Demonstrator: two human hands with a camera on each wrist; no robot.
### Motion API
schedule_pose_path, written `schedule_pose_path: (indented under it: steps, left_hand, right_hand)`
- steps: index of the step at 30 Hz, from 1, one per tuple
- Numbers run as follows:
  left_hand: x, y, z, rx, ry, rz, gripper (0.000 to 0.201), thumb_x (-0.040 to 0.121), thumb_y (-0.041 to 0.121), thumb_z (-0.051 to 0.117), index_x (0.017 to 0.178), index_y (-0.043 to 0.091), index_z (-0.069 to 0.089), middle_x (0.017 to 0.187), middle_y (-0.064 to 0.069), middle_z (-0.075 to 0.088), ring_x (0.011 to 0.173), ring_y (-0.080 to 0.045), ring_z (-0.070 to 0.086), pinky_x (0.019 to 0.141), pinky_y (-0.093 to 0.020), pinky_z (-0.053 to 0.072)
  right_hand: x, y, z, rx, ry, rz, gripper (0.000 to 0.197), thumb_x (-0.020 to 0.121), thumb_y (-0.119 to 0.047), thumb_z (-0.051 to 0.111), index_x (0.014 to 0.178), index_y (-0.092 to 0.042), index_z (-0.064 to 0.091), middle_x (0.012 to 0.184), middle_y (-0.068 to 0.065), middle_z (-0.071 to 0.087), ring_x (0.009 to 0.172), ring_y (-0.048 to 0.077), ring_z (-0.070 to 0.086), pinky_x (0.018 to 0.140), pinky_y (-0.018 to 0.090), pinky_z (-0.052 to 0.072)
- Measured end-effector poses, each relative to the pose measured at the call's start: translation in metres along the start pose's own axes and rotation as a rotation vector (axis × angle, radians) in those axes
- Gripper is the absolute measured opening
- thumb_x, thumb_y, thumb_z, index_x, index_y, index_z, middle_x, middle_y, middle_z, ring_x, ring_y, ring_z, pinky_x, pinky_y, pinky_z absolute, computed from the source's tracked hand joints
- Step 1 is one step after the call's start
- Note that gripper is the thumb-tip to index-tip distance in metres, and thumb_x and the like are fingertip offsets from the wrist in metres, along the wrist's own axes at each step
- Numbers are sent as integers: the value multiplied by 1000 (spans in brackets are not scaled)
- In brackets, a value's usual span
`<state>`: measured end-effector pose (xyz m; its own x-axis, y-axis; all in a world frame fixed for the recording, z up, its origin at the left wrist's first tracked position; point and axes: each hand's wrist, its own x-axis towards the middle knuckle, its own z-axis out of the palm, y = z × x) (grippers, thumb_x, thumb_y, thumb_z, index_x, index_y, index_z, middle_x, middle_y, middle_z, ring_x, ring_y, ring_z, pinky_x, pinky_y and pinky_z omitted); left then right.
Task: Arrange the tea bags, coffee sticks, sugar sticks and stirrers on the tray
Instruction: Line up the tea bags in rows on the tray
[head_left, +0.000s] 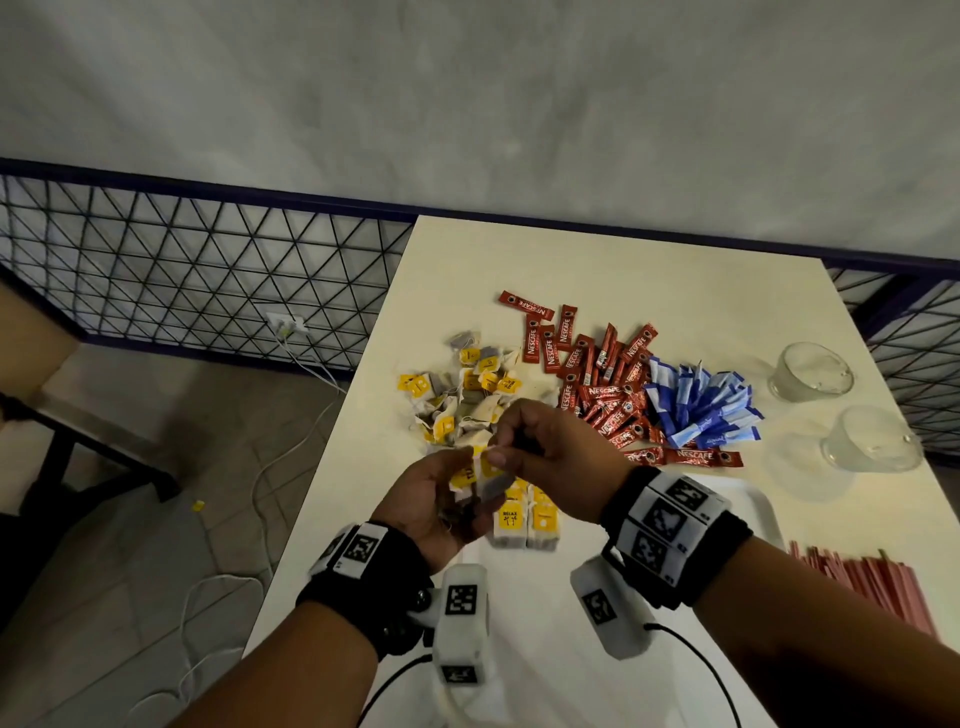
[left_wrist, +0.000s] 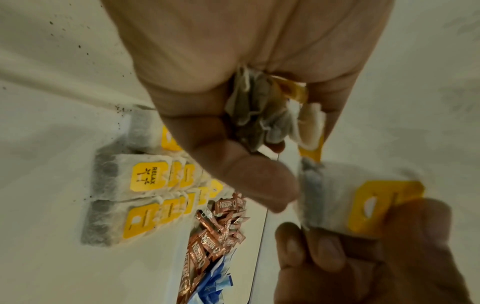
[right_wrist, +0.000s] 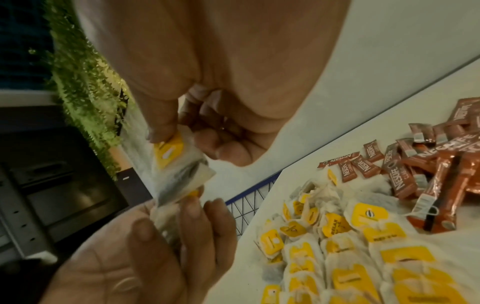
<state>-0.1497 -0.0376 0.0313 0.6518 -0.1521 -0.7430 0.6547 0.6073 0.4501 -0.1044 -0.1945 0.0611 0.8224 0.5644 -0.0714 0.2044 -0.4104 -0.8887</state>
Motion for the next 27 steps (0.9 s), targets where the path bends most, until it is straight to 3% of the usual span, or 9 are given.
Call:
schedule_pose_path:
  steps: [2, 5, 9, 11, 14, 17, 19, 23, 27]
  left_hand:
    - [-1, 6, -5, 9, 54, 114, 8, 86, 14, 56, 81, 10, 61, 58, -9, 61, 40, -18, 53, 37, -19, 40]
    - [-7, 19, -17, 266, 58, 400, 15, 87, 3, 61, 81, 16, 66, 64, -7, 58, 41, -19, 43, 41, -21, 36]
    - [-16, 23, -14, 875, -25, 574, 9, 77, 18, 78, 78, 26, 75, 55, 4, 56, 44, -17, 45, 44, -23, 38]
    - [-14, 21, -14, 963, 29, 609, 8, 75, 26, 80, 79, 21, 75, 51, 5, 55, 43, -13, 46, 45, -22, 39]
    - [-6, 19, -23, 974, 111, 571, 17, 71, 32, 83, 73, 18, 73, 51, 5, 52, 42, -14, 47, 45, -22, 38]
    - [3, 8, -36, 1039, 140, 418, 20, 73, 33, 81, 75, 16, 70, 50, 1, 53, 43, -17, 48, 47, -27, 40]
    - [13, -4, -46, 1093, 200, 325, 17, 76, 33, 79, 75, 19, 69, 53, -3, 56, 43, -18, 50, 48, -26, 41]
    - [28, -24, -55, 1231, 249, 285, 29, 73, 49, 77, 83, 21, 75, 56, 0, 60, 58, -20, 57, 56, -26, 45]
    - [35, -30, -55, 1387, 289, 338, 33, 80, 49, 71, 94, 20, 76, 90, -9, 73, 86, -24, 65, 69, -27, 48]
  right_hand:
    - [2, 0, -2, 7, 45, 28, 18, 88, -23, 66, 79, -30, 52, 69, -8, 57, 61, 8, 52, 61, 33, 46]
    - [5, 1, -3, 9, 70, 81, 18, 88, -23, 66, 79, -29, 51, 70, -7, 58, 60, 9, 53, 62, 35, 48]
    - [5, -4, 5, 96, 89, 110, 15, 88, -18, 65, 81, -20, 52, 67, -6, 59, 56, 8, 58, 59, 32, 50]
    - [5, -5, 8, 92, 93, 112, 15, 88, -19, 66, 80, -20, 52, 65, -7, 58, 55, 8, 58, 56, 26, 50]
    - [7, 2, 11, -129, 41, 116, 11, 89, -26, 65, 85, -26, 54, 74, -14, 56, 63, 4, 54, 60, 20, 42]
    - [4, 16, 17, -276, 27, 150, 6, 89, -29, 63, 86, -27, 58, 79, -16, 56, 68, -3, 49, 58, 10, 33]
    - [-1, 30, 21, -361, 20, 187, 6, 89, -29, 62, 86, -25, 60, 85, -13, 60, 72, 0, 52, 61, 7, 33]
    - [-16, 59, 27, -578, -95, 316, 15, 91, -31, 54, 102, -27, 63, 104, -3, 60, 98, 19, 57, 83, 31, 49]
    - [-27, 70, 36, -644, -128, 287, 22, 91, -31, 52, 111, -31, 63, 112, -2, 57, 105, 23, 55, 85, 33, 48]
